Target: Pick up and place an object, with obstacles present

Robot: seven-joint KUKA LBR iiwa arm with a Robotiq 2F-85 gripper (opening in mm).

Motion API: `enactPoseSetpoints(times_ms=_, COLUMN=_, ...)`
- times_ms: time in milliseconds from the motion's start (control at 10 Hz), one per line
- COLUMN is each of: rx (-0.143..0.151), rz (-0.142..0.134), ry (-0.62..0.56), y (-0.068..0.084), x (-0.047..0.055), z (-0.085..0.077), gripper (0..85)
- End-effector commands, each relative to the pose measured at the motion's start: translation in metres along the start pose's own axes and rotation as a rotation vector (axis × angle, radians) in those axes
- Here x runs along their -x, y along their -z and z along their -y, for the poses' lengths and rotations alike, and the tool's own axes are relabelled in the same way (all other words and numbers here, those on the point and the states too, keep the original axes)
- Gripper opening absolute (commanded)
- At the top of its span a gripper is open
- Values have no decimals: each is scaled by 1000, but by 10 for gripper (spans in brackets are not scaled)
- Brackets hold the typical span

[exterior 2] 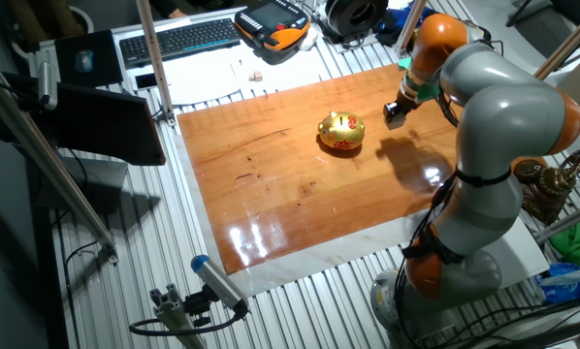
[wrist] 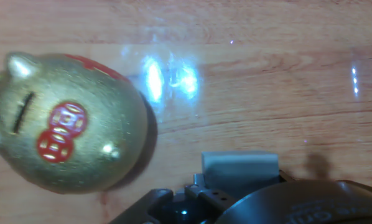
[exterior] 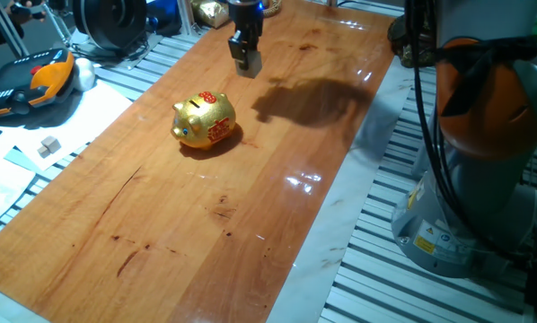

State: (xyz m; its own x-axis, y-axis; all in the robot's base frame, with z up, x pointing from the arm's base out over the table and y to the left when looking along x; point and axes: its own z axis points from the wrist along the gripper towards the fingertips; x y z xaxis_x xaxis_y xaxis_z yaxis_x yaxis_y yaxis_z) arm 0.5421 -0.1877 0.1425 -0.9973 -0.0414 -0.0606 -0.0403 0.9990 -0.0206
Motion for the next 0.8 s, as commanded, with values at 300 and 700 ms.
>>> enactPoseSetpoints(times_ms=300, rx=2, rz=-9, ry=-31, y=-26, x=-11, z=1, gripper=0)
enactPoseSetpoints(times_ms=700, rx=6, rz=-12, ry=-39, y=-45, x=-19, z=0, gripper=0)
